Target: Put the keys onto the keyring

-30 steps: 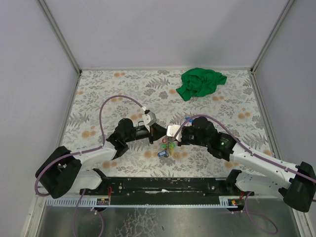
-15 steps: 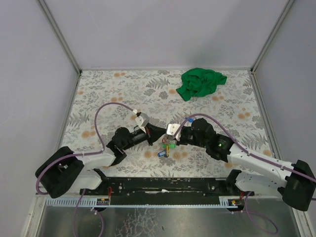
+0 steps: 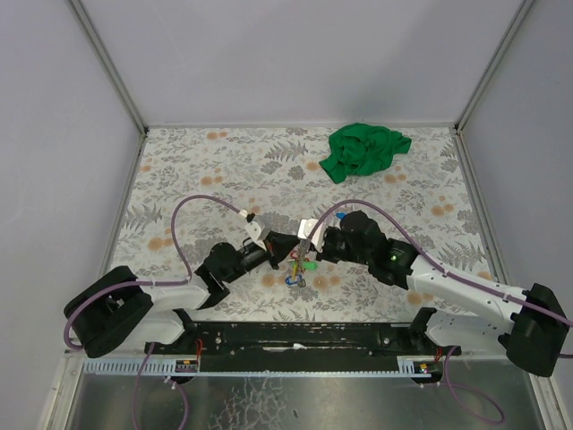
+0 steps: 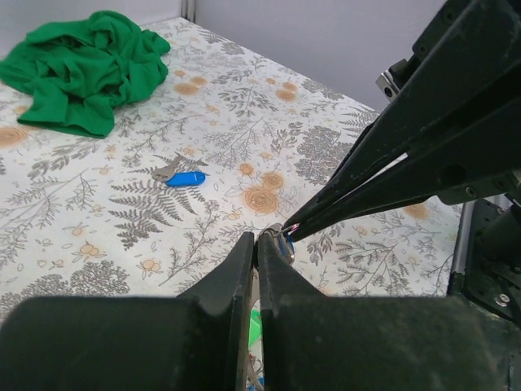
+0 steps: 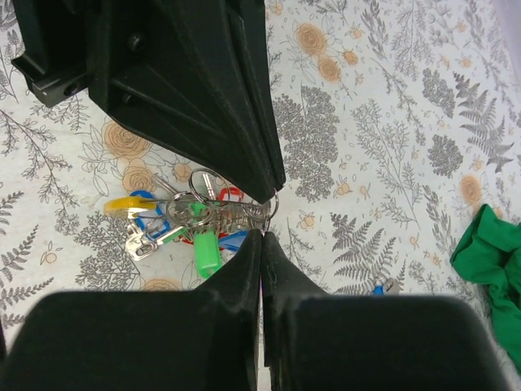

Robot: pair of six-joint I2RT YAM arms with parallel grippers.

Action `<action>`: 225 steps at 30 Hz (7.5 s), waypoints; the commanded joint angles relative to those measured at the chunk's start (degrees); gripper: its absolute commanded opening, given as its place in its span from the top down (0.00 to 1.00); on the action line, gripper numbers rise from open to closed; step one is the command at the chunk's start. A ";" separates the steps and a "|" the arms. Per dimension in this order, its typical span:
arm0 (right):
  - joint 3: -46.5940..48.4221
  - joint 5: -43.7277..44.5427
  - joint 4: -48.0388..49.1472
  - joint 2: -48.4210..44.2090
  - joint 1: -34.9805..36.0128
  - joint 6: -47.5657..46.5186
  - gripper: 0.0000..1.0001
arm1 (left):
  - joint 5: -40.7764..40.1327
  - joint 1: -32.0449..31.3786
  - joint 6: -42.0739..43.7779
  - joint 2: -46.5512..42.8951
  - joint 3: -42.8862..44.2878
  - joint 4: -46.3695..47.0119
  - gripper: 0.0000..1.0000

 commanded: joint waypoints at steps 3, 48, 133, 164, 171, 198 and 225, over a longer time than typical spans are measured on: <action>5.00 -0.85 -10.00 1.81 0.30 3.53 1.00 | -5.59 -1.93 7.81 -1.24 -0.77 12.24 1.00; 18.03 -8.17 -23.29 6.37 -3.76 -10.06 1.00 | 34.69 12.18 10.02 1.37 9.89 -15.51 0.56; 29.36 -9.53 -33.16 22.54 -3.36 -2.59 1.00 | 23.67 2.20 14.72 -0.64 6.27 -4.99 1.00; 11.09 -5.86 -18.05 8.95 -1.79 -4.12 1.00 | -9.79 2.00 -6.46 2.37 -3.08 20.38 1.00; 9.21 -7.27 -14.74 8.18 -1.54 -4.55 1.00 | -13.76 1.82 -13.16 2.42 -4.13 22.66 1.00; 19.04 -2.39 -23.11 8.68 -0.59 -11.98 1.00 | 27.85 11.19 14.25 -1.70 3.99 -4.14 0.57; 22.27 -4.56 -27.12 10.05 -0.46 -13.66 1.00 | 50.74 13.54 38.28 6.22 21.81 -38.00 0.70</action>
